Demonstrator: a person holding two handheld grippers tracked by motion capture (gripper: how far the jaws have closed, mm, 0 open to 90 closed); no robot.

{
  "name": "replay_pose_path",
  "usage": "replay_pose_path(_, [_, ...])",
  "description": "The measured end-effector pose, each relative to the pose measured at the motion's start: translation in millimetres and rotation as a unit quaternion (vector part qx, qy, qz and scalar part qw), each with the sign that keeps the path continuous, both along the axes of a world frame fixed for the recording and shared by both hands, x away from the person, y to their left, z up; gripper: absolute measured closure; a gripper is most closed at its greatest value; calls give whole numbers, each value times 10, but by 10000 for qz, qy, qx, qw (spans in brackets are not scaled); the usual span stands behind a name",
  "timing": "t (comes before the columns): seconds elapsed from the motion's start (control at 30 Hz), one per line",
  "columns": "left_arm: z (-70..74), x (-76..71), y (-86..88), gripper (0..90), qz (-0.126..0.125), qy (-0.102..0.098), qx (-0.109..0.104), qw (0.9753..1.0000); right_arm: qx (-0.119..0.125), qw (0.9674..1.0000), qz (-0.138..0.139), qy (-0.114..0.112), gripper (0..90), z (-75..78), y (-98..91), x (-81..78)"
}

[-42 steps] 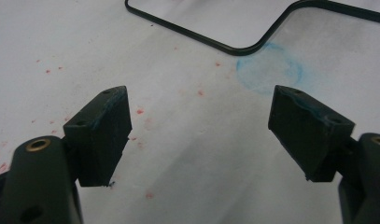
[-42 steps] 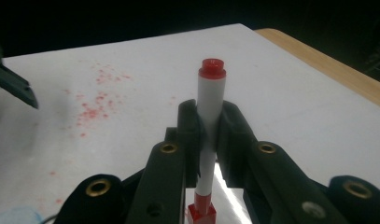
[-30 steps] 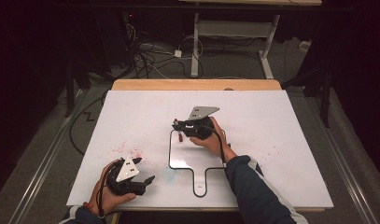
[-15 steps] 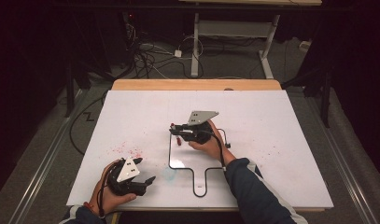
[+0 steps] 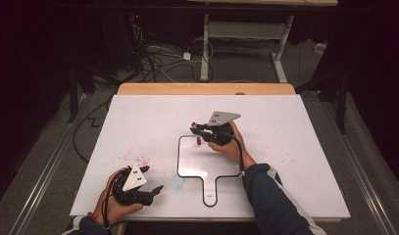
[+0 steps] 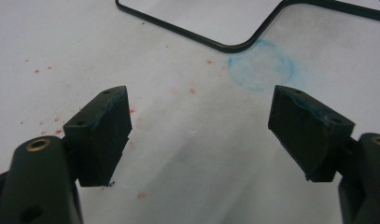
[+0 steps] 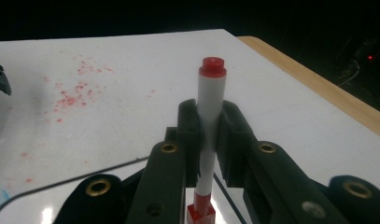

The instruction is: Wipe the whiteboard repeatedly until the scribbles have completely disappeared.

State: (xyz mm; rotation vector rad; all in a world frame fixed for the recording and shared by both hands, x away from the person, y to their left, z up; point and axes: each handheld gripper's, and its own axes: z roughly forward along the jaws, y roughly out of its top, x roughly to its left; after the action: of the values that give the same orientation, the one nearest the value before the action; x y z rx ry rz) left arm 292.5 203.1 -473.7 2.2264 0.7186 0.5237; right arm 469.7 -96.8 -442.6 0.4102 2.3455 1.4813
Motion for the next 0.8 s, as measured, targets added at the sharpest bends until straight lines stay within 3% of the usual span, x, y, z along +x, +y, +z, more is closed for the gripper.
replay_pose_path(0.17, [-1,4,-19,202,-27,14,26,10000,-48,10000,1,-47,816,8,-40,-9])
replay_pose_path(0.23, [-2,7,-22,202,-42,17,25,10000,124,9998,62,118,816,-11,-34,-9])
replay_pose_path(0.37, [-7,9,-21,202,-43,30,18,10000,160,9997,65,156,816,-15,-46,-4])
replay_pose_path(0.67, [0,1,-18,202,-43,18,27,10000,2,9998,-186,8,816,12,-286,18])
replay_pose_path(0.8, [1,2,-28,202,-39,18,21,10000,32,9998,-215,10,816,8,-290,25])
